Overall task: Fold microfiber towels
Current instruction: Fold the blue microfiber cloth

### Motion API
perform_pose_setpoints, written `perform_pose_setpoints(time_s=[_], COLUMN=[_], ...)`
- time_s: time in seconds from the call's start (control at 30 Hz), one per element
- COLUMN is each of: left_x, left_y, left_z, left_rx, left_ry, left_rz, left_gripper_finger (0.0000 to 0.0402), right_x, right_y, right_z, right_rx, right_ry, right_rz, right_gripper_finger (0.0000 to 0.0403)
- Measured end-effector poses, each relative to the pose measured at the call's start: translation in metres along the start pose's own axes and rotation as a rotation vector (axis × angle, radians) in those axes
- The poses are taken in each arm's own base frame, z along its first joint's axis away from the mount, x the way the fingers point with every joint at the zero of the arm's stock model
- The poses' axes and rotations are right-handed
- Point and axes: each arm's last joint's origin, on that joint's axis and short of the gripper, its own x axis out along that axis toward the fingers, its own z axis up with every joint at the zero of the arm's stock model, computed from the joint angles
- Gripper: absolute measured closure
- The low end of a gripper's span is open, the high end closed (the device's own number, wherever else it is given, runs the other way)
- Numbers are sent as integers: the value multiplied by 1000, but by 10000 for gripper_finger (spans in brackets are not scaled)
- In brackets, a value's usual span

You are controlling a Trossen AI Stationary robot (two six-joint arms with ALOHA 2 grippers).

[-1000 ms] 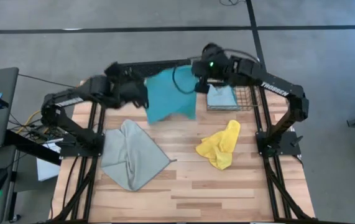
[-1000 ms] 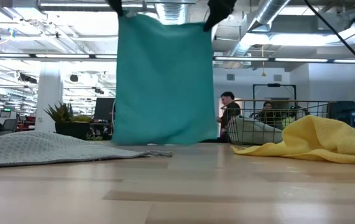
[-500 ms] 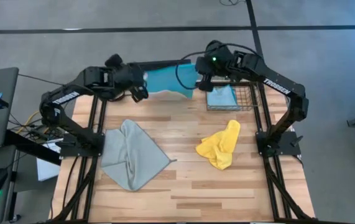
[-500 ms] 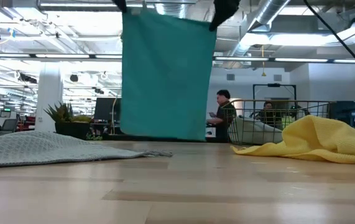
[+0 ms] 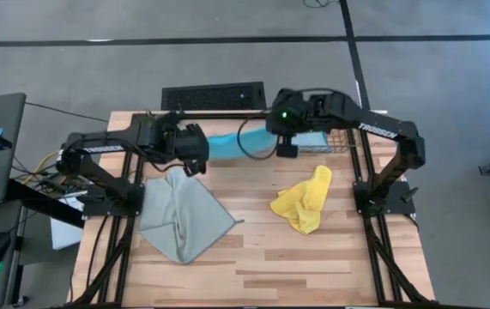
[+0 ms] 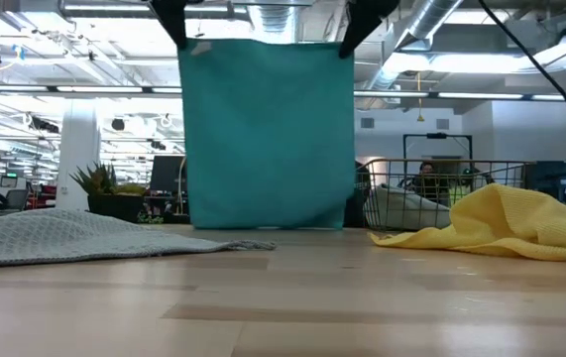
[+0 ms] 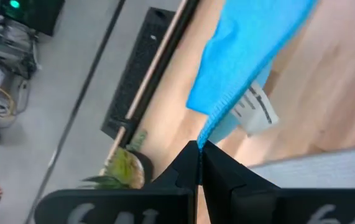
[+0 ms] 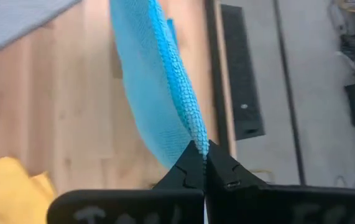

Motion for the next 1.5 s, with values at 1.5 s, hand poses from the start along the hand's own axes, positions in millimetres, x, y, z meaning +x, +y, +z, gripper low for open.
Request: perform_pose_setpoints(time_s=[1.5], left_x=[19], left_y=[-180], left_z=[-70], left_rx=[119], left_ry=[348], left_rz=[-385], left_gripper_finger=[401], right_x=[75], right_y=[194], right_z=[-50], right_rx=[21], right_ry=[185], right_rz=[382], right_gripper_finger=[396])
